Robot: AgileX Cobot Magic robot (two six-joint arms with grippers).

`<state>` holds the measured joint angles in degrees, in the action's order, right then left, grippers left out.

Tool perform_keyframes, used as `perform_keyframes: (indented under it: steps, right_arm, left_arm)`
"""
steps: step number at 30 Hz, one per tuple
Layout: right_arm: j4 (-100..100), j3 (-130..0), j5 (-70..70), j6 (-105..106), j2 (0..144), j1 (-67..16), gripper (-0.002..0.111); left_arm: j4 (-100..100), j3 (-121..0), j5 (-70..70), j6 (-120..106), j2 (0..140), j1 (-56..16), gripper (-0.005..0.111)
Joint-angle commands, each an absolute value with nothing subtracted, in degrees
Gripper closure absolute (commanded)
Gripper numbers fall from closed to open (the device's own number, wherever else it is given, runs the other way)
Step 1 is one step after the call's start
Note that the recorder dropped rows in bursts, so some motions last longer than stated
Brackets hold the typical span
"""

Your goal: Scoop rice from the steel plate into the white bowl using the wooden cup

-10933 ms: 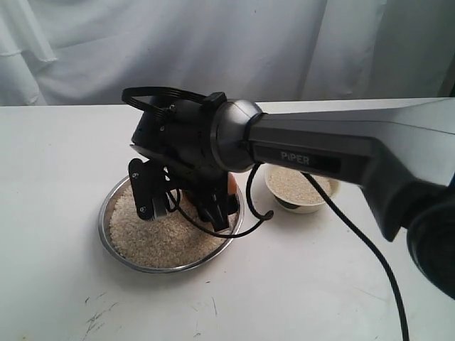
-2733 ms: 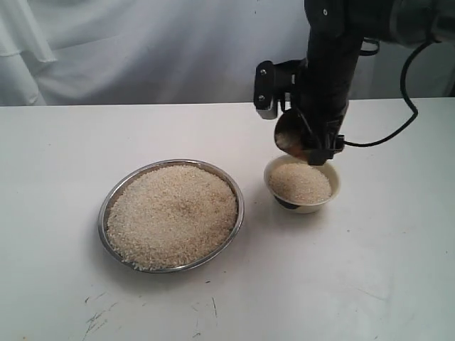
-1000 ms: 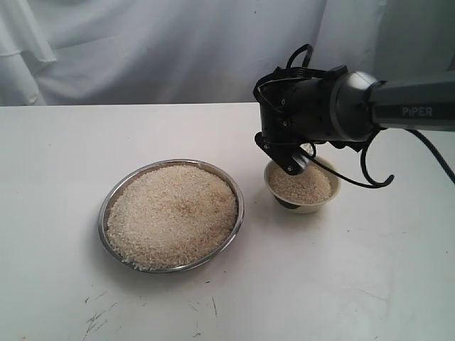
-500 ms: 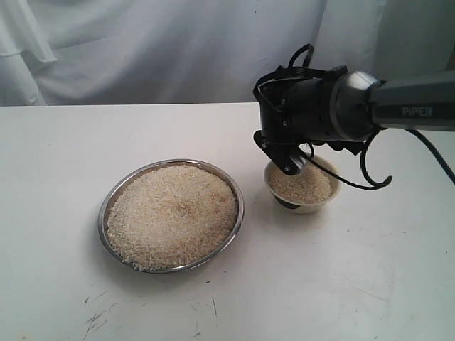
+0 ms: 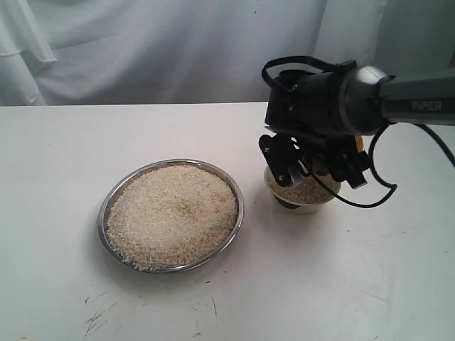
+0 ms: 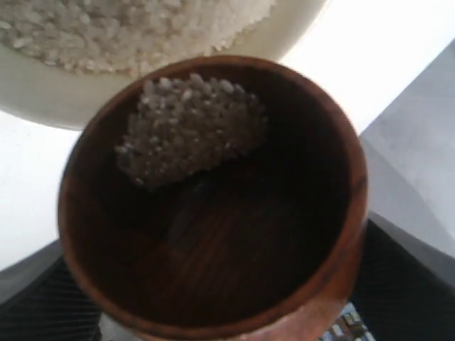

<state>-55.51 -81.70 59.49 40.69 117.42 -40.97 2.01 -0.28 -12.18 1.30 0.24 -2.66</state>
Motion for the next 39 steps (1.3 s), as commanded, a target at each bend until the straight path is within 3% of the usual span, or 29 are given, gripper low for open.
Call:
perform_keyframes:
  steps: [1,13,26,34,39]
  right_arm:
    - [-48.01,-81.7,57.77,40.5,113.3,-38.89,0.108]
    - [-7.41,-88.62,50.94,45.01,110.26,-41.34,0.108]
    - [-52.86,-90.59,50.46,42.66,121.88,-52.51,0.108]
    - [-58.54,-90.59,44.36,43.29,126.49,-57.59,0.108]
    - [-52.21,-86.03,42.18,56.25,126.74,-59.09,0.108]
  left_arm:
    - [2.03,0.0,-11.84,1.24,0.0,-2.87,0.107]
    - [2.03,0.0,-11.84,1.24,0.0,-2.87,0.107]
    - [2.03,0.0,-11.84,1.24,0.0,-2.87,0.107]
    - [2.03,0.0,-11.84,1.24,0.0,-2.87,0.107]
    - [2.03,0.0,-11.84,1.24,0.0,-2.87,0.107]
